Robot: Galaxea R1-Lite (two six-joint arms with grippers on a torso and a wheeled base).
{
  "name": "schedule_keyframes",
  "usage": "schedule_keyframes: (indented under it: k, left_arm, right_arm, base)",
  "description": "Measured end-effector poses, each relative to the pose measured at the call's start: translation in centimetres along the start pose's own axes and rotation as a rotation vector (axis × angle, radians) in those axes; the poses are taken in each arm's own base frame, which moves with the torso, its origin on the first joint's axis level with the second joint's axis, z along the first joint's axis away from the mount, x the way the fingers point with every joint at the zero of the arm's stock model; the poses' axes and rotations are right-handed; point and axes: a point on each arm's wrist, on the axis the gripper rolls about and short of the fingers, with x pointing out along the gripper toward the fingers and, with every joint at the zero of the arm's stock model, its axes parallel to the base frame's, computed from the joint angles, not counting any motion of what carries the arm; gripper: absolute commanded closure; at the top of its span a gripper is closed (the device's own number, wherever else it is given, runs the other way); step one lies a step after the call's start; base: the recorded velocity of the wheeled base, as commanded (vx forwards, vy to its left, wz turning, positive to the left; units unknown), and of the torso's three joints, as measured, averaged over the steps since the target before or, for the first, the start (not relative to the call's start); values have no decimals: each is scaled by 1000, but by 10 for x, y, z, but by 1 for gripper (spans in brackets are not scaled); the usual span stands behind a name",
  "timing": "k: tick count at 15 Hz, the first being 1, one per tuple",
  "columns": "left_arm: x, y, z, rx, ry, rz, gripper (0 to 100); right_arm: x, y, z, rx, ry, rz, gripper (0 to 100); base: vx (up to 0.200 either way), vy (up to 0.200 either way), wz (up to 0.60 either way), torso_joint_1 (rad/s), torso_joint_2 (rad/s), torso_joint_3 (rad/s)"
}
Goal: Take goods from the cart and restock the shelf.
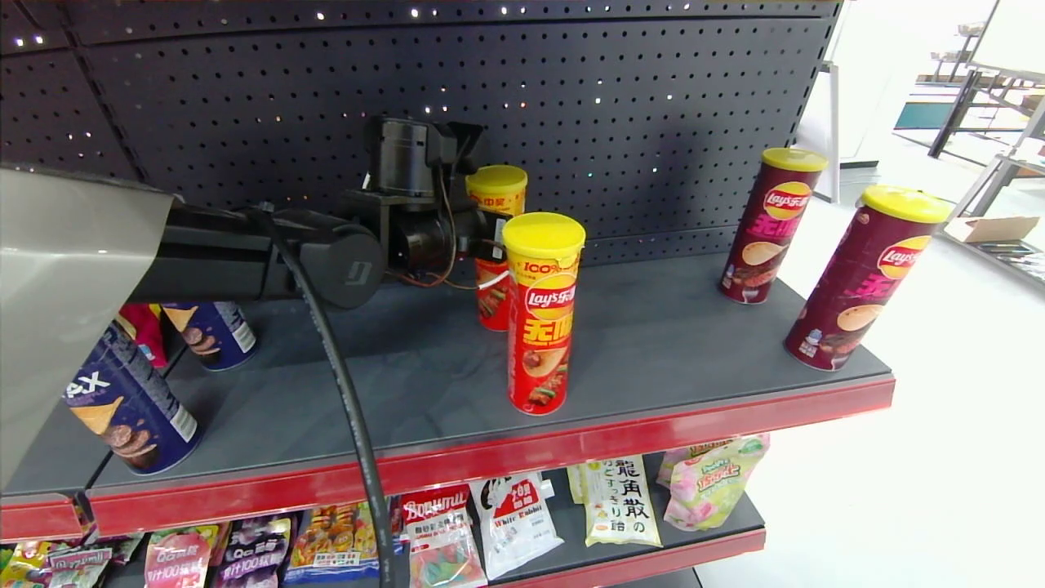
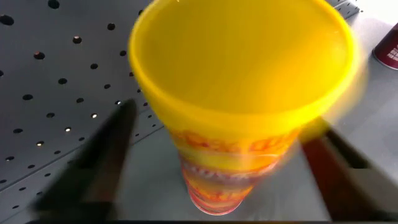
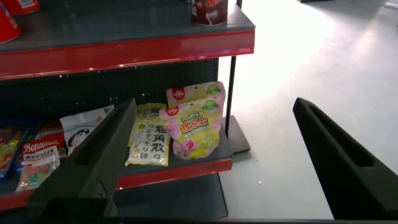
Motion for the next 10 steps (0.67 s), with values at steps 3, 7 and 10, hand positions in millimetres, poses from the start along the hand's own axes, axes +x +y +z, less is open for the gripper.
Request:
schedule_keyframes:
  k: [3, 7, 10]
  left_arm:
    - [-2, 0, 0, 0, 1, 1, 0]
    - [-13, 3, 0, 1, 14, 4, 0]
    - [-32, 12, -10, -1, 61, 19, 0]
  right_arm:
    - [0, 0, 0, 0, 1, 0, 0]
    - [0, 0, 0, 0, 0, 0, 0]
    - [0, 0, 0, 0, 0, 0, 0]
  base:
    - [0, 0, 0, 0, 0, 0]
    - [0, 0, 0, 0, 0, 0]
    - [0, 0, 0, 0, 0, 0]
